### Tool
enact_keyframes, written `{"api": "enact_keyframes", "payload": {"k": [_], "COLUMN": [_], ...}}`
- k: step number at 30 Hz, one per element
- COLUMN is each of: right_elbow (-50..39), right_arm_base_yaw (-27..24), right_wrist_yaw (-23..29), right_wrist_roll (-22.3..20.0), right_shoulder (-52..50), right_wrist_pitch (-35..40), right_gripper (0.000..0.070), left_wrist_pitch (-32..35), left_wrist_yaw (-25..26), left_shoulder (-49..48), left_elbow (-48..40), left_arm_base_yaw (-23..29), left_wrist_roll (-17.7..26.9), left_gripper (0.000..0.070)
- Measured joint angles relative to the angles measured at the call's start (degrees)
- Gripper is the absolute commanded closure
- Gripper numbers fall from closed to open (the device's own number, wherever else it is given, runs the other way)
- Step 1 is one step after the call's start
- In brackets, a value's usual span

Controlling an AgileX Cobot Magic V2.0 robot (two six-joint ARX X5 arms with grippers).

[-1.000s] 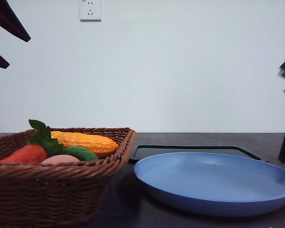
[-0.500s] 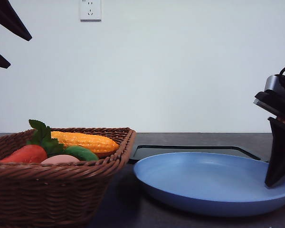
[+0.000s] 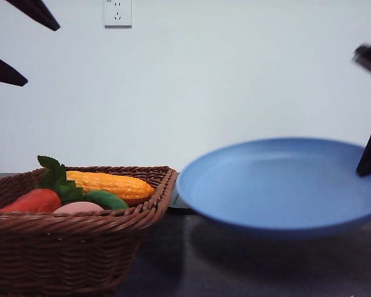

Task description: Transfer egg from basket to plate and serve

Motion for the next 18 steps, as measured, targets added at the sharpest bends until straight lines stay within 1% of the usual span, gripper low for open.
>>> {"api": "enact_keyframes", "payload": {"k": [2, 8, 11, 14, 18], "right_elbow": [0.0, 0.04, 0.49, 1.7, 3.7], "right_arm_base_yaw": [-0.83, -4.05, -5.3, -6.12, -6.38], "right_wrist_yaw": [0.35, 0.53, 0.55, 0.6, 0.55], "right_wrist_roll": [0.1, 0.19, 0.21, 0.25, 0.18], "right_shoulder": [-2.67, -8.95, -10.35, -11.33, -11.87], "right_wrist_pitch": [-1.6, -4.57, -5.48, -5.73, -6.1], "right_gripper": [0.07, 0.07, 0.07, 0.07, 0.07], "left_wrist_pitch": [-0.14, -1.02, -0.85, -1.31, -1.95], "left_wrist_yaw": [-1.95, -11.7, -16.68, -20.16, -22.66], "left_shoulder": [0.34, 4.33, 8.1, 12.39, 18.5], "left_elbow": [0.02, 0.04, 0.36, 0.88, 2.7], "left_arm_base_yaw": [-2.34, -11.12, -15.06, -17.08, -18.91], "left_wrist_roll": [-0.05, -0.25, -0.04, 0.12, 0.4], "left_gripper": [0.0256, 0.0256, 0.0256, 0.0256, 0.0256]}}
